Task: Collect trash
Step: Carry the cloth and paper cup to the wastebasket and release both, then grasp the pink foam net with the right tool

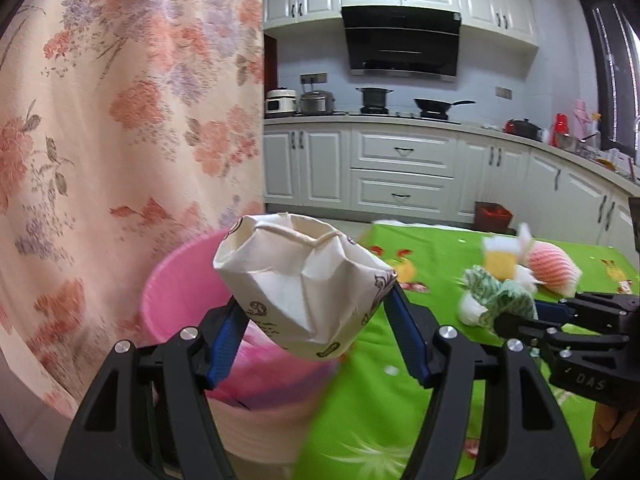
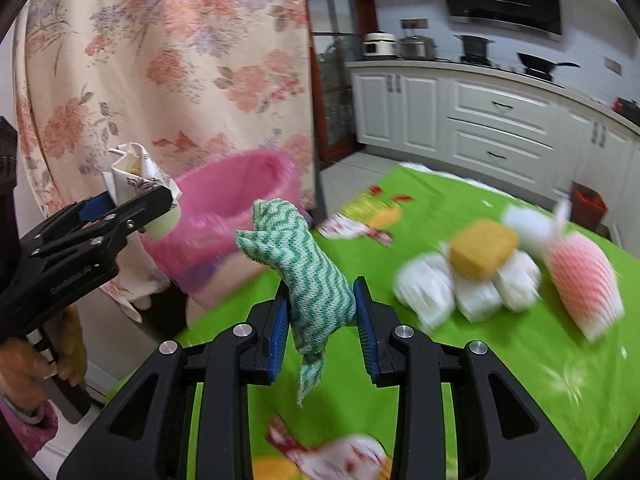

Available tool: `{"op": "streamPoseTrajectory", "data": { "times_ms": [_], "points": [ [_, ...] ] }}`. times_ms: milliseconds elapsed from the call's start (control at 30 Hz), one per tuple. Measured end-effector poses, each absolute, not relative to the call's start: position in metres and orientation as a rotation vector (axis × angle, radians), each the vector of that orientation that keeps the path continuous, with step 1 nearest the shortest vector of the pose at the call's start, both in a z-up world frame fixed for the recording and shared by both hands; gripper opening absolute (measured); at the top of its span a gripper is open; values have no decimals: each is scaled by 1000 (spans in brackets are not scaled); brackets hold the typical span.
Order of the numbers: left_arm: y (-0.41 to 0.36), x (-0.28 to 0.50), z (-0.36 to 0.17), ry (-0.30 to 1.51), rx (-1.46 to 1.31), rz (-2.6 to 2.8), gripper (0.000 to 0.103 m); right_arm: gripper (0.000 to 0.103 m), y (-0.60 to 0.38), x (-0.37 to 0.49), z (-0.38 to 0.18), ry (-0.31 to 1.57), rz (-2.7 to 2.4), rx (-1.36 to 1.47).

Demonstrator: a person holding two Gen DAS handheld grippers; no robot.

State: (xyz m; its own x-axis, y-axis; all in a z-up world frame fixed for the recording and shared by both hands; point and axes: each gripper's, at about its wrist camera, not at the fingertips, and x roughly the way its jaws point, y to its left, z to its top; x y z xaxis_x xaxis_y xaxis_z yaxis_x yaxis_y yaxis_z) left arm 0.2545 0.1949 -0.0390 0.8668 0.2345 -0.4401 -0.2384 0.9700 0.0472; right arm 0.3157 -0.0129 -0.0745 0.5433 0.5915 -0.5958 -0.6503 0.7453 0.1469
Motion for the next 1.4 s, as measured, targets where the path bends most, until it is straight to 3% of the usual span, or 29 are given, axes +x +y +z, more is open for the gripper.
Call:
{"op": "streamPoseTrajectory", "data": {
  "times_ms": [633,700,733,767,1033,1400],
  "points": [
    [312,302,-41,523,-69,349,66,35,126,382,-59,652,898,-174],
    [317,308,-45,538,-66,353,74,45,135,387,-59,650,925,-180],
    [319,308,-45,538,-67,364,79,62,138,388,-58,640,921,-186],
    [321,307,-46,535,-72,375,84,71,138,388,-58,633,917,-186],
    [314,273,-52,506,-130,454,97,71,101,372,-60,600,889,-147],
    [225,235,-58,483,-100,370,98,71,10,330,-76,606,743,-98]
  ]
}}
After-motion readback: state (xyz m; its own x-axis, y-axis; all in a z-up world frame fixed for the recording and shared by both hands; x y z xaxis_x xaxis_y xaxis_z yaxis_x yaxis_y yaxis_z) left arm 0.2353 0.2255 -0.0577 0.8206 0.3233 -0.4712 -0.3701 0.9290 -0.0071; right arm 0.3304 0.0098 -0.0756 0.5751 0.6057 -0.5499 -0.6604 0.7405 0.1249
